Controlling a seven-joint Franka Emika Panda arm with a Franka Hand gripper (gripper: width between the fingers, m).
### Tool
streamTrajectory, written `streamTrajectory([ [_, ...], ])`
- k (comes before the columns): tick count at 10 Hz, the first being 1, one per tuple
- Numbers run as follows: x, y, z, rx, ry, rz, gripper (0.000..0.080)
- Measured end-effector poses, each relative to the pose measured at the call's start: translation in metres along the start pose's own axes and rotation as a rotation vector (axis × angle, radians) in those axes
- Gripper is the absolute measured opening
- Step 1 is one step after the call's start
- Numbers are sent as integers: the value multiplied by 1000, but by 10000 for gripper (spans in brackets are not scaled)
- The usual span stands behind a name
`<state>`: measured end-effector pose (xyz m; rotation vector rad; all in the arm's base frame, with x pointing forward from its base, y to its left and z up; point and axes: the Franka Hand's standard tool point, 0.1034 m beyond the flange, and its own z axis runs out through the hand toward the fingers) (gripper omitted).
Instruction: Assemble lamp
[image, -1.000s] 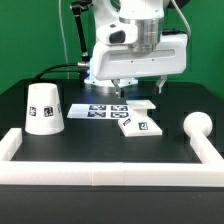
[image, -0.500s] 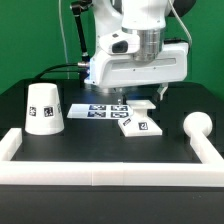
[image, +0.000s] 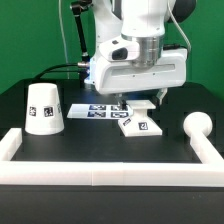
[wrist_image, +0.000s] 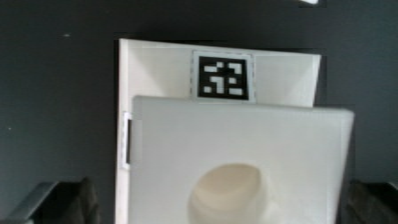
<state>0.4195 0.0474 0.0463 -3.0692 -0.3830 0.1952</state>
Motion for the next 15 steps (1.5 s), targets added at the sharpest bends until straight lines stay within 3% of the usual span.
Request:
streamTrajectory([
  [2,-1,0,3,1,-5,0,699],
  [3,0,0,2,1,-3,-1,584],
  [4,1,-1,1,0,0,-2,534],
  [10,1,0,2,1,-4,-2,534],
  [15,55,8,-6,-1,47,12,535],
])
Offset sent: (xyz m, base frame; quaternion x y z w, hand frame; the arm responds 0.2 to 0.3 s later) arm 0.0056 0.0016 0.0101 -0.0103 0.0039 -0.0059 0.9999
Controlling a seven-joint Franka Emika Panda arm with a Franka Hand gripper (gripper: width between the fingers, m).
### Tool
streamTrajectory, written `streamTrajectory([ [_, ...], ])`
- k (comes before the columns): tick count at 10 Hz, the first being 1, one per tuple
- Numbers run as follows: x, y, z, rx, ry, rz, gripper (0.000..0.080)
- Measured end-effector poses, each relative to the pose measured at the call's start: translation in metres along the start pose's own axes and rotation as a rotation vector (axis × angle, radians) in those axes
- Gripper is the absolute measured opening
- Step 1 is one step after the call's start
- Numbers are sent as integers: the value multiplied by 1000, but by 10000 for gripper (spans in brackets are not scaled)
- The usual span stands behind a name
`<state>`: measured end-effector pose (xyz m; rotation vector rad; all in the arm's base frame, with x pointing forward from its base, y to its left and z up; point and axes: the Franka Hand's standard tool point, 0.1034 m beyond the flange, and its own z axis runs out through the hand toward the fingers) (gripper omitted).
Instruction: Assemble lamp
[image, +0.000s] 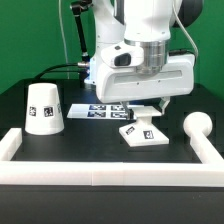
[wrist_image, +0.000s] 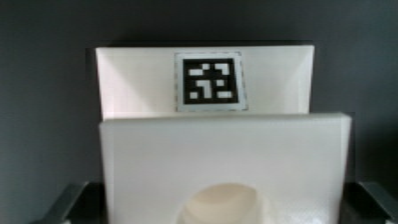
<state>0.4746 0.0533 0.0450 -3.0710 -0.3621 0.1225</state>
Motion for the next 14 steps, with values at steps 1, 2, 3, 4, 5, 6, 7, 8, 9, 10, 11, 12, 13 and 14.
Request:
streamTrajectory([
  [1,10,0,-1,0,11,7,535],
  [2,21,-1,-1,-1,22,19,535],
  [3,34,-2,-2,-2,40,24,535],
  [4,46,-3,-3,-3,56,27,535],
  [5,60,-5,-4,-2,72,53,535],
  [6,74,-8,-5,-1,88,69,535],
  [7,83,-10,-6,0,99,86,535],
  [8,94,-13,-7,3,109,138,535],
  [9,106,-16,-8,6,123,171,535],
  [10,114,-18,-8,9,132,193,535],
  [11,121,-19,-9,11,141,214,535],
  [12,127,-20,-10,14,149,234,535],
  [13,132,-19,-10,15,155,239,535],
  [14,135,-19,-10,15,159,241,535],
])
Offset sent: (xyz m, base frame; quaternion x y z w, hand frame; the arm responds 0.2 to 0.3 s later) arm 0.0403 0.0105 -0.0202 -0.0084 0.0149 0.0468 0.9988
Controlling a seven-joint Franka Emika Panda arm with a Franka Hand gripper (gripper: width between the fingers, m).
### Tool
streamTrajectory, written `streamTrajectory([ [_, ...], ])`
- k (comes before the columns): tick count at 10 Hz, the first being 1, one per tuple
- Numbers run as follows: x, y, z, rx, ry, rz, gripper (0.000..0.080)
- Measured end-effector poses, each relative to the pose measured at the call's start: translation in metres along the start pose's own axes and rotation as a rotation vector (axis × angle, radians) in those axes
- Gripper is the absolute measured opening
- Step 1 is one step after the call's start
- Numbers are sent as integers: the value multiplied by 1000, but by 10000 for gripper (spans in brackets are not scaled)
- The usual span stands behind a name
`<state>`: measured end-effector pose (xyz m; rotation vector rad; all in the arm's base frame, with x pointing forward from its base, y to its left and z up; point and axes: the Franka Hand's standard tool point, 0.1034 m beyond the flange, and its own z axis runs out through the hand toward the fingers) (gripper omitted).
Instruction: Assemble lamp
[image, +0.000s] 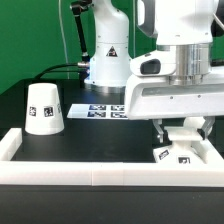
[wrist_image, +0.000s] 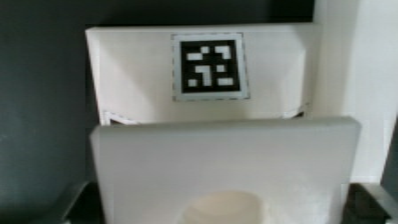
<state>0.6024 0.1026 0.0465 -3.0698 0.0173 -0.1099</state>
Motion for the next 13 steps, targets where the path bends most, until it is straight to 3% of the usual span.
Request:
streamTrajectory([
  [2,9,0,0,0,6,1,535],
  [5,9,0,0,0,-2,-3,535],
  [6,9,0,0,0,-2,-3,673],
  [8,8,0,0,-1,-2,-6,694],
  [9,-5,12,-8,1,1,-85,698],
  [10,-20,15,-14,-1,-6,-73,698],
  [13,-69,4,-31,-9,-31,-36,699],
])
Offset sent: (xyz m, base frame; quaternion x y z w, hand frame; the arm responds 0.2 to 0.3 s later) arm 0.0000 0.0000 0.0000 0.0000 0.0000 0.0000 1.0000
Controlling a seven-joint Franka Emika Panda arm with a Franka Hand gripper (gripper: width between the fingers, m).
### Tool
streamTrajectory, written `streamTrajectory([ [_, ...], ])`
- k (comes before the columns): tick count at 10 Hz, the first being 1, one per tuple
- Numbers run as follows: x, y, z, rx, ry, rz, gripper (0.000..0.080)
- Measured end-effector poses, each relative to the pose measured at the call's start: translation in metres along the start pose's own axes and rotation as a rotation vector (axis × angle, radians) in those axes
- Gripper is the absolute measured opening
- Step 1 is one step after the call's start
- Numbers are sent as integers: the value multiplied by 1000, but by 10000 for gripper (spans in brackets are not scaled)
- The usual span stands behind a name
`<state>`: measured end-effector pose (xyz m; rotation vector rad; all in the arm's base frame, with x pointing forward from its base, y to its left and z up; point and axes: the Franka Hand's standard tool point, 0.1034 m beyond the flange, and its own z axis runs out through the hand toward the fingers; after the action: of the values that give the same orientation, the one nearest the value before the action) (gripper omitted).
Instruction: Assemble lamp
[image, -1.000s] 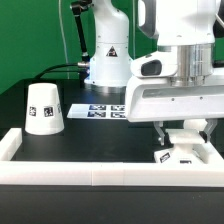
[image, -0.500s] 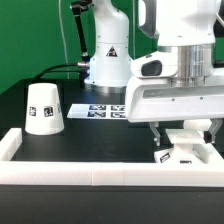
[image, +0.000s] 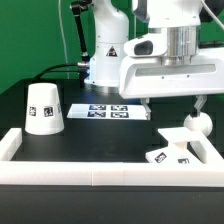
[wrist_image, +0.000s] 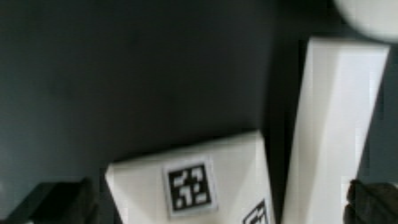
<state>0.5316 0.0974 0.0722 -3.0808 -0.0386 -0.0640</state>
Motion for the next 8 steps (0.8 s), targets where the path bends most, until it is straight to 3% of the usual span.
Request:
streamTrajectory([
  [3,-17,-7,2,-3,-13,63,699],
  [8,-17,-5,2,0,-8,87,699],
])
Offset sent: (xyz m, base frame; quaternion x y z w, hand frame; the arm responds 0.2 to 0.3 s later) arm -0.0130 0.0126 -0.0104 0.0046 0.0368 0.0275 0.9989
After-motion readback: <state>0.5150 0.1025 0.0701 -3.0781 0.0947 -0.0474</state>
